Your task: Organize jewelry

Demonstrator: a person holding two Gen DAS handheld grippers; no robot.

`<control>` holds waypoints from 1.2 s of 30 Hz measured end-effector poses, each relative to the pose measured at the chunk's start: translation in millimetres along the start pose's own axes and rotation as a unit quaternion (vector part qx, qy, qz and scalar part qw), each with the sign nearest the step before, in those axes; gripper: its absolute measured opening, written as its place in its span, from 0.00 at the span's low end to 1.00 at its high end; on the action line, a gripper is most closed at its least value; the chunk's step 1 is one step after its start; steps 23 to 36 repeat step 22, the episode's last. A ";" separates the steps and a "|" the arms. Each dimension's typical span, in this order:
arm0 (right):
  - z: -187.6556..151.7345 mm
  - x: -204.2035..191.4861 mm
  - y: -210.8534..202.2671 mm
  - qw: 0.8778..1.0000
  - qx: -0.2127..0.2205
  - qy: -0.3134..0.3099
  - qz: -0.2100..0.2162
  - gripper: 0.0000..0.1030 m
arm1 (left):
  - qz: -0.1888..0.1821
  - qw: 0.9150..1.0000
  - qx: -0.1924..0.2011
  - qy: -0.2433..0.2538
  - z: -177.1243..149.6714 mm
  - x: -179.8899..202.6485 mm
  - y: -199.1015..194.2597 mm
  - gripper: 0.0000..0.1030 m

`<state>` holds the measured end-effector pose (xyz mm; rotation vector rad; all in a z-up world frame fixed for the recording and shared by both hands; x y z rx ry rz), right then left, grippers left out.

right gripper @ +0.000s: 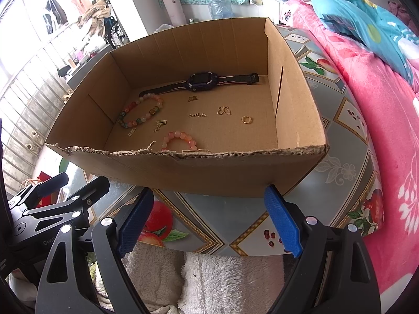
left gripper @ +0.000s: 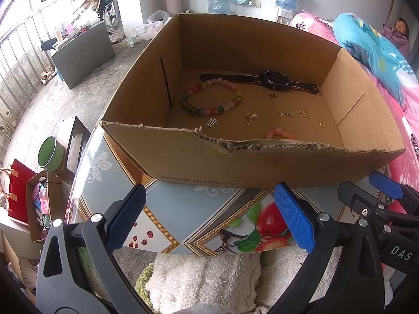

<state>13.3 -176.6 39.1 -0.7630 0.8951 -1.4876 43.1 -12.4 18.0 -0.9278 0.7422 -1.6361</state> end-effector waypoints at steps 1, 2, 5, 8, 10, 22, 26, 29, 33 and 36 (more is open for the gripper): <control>0.1 0.2 0.2 1.000 0.000 0.000 0.000 0.82 | 0.000 1.000 0.000 0.000 0.0 0.0 0.0 0.92; 0.0 0.1 0.0 1.000 -0.001 0.000 0.000 0.82 | 0.000 1.000 0.000 0.000 0.0 0.0 -0.2 0.92; 0.1 0.1 -0.5 1.000 0.000 0.000 0.000 0.82 | 0.000 1.000 0.000 0.000 -0.1 0.1 0.0 0.92; 0.0 0.2 -0.2 1.000 0.000 0.000 0.000 0.82 | 0.000 1.000 0.000 0.000 0.0 0.1 -0.2 0.92; -0.1 0.3 -0.1 1.000 -0.001 0.000 0.000 0.82 | 0.000 1.000 0.000 0.000 0.0 0.1 0.0 0.92; -0.3 -0.3 -0.4 1.000 -0.001 0.000 0.001 0.82 | 0.004 1.000 0.000 -0.003 -2.9 -1.4 1.2 0.92; -0.3 -0.3 -0.4 1.000 -0.001 0.000 0.001 0.82 | 0.004 1.000 0.000 -0.003 -2.9 -1.4 1.2 0.92; -0.3 -0.3 -0.4 1.000 -0.001 0.000 0.001 0.82 | 0.004 1.000 0.000 -0.003 -2.9 -1.4 1.2 0.92; -0.3 -0.3 -0.4 1.000 -0.001 0.000 0.001 0.82 | 0.004 1.000 0.000 -0.003 -2.9 -1.4 1.2 0.92; -0.3 -0.3 -0.4 1.000 -0.001 0.000 0.001 0.82 | 0.004 1.000 0.000 -0.003 -2.9 -1.4 1.2 0.92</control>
Point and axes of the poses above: each gripper's, at about its wrist camera, not at the fingertips, and y roughly the way its jaws point, x to its right, z to its top, the point moved 3 cm from there along y, roughly the way its jaws point, and after that the axes turned 11 degrees about -z, right-handed, at the moved point
